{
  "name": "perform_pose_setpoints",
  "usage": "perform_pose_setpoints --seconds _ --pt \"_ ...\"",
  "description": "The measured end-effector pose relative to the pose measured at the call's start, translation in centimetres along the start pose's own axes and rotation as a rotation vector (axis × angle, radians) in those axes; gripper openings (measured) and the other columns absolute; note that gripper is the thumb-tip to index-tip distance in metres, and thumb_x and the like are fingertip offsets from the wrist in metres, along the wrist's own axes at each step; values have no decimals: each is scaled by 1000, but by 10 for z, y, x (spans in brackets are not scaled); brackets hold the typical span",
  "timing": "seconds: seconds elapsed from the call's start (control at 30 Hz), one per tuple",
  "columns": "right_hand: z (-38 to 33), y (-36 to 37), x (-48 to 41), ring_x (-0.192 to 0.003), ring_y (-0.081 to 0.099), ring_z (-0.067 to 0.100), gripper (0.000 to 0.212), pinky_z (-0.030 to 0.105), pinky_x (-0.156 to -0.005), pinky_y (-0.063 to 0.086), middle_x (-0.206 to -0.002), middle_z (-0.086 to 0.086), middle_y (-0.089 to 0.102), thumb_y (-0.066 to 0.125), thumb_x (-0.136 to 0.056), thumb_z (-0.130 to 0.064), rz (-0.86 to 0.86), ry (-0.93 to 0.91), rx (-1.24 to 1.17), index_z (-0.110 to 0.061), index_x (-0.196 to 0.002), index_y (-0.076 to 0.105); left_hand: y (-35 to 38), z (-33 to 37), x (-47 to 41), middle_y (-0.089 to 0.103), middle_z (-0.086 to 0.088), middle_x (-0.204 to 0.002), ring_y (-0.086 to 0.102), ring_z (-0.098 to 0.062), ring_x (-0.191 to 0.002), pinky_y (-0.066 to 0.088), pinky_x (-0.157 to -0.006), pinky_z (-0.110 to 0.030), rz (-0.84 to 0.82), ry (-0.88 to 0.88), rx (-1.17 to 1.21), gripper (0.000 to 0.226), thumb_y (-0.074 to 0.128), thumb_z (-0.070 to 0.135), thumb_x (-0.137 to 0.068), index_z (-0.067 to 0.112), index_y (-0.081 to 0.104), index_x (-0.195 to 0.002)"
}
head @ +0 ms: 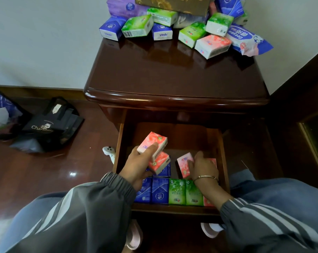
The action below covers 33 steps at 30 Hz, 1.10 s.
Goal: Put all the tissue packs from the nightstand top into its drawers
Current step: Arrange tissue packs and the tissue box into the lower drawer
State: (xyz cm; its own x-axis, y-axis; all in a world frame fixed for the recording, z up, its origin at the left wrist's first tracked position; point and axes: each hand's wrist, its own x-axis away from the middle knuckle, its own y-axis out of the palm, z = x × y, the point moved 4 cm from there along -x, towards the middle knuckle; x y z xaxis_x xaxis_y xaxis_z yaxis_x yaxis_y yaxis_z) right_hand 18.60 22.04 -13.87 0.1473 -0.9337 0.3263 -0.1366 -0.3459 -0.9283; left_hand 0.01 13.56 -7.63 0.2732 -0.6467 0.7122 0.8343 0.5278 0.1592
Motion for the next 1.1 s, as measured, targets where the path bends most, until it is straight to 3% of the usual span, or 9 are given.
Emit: perform_pose_setpoints --seconds 0.17,0.27,0.33,0.43,0.6,0.73,0.83,0.93,1.1 --pt "-7 8 8 -109 54 27 33 34 -81 44 -120 11 56 36 -95 -17 53 -63 209 -12 -128 37 3 3 -4 67 -9 -113 69 -23 -96 58 -70 -36 -36 -4 -15 46 66 35 -87 18 48 -126" --pt "-13 8 6 -127 39 28 54 41 -96 38 -146 9 33 41 -93 -12 110 -234 267 -20 -144 24 5 2 -6 67 -9 -114 68 -24 -98 58 -75 -38 -48 -4 -40 46 65 36 -87 17 48 -125" --pt "-18 11 5 -135 31 26 54 45 -103 29 -153 5 26 43 -92 -11 50 -372 268 -24 -143 30 6 2 -7 67 -9 -113 68 -24 -97 58 -73 -37 -44 -1 -41 45 65 36 -87 17 49 -124" --pt "-17 19 5 -134 34 22 45 45 -108 19 -149 2 36 43 -94 -26 -79 -397 307 -24 -139 37 5 2 -8 67 -9 -113 69 -23 -95 58 -69 -36 -25 0 -32 45 66 35 -87 17 48 -123" --pt "-13 15 8 -134 33 24 48 42 -104 25 -144 3 39 48 -93 -40 -125 -324 320 -24 -137 39 2 1 -9 67 -9 -114 69 -21 -94 57 -60 -30 0 3 -32 46 65 34 -87 17 47 -126" --pt "-27 -19 6 -130 41 21 44 34 -101 33 -142 3 46 38 -97 -44 -53 -222 -202 -21 -134 47 3 -3 -12 67 -9 -115 69 -22 -98 57 -69 -32 -17 2 -12 45 65 32 -87 15 48 -125" --pt "-42 -40 9 -92 65 11 35 20 -70 48 -113 2 67 51 -92 -41 -391 -85 -856 -21 -121 56 11 -3 -14 68 -10 -116 68 -21 -100 55 -78 -32 -78 62 -58 42 63 33 -89 13 52 -124" --pt "-45 -44 16 -72 66 6 31 14 -54 49 -94 -2 70 64 -87 -24 -596 -44 -967 -19 -117 57 17 -5 -16 68 -10 -116 67 -23 -104 53 -91 -38 -114 89 -89 42 61 36 -90 13 53 -124" --pt "-39 -34 14 -69 67 13 21 18 -56 56 -87 7 68 66 -84 -10 -519 222 -1287 -13 -103 58 17 -7 -19 66 -7 -106 65 -18 -96 50 -84 -35 -8 69 55 32 50 37 -96 15 55 -117"
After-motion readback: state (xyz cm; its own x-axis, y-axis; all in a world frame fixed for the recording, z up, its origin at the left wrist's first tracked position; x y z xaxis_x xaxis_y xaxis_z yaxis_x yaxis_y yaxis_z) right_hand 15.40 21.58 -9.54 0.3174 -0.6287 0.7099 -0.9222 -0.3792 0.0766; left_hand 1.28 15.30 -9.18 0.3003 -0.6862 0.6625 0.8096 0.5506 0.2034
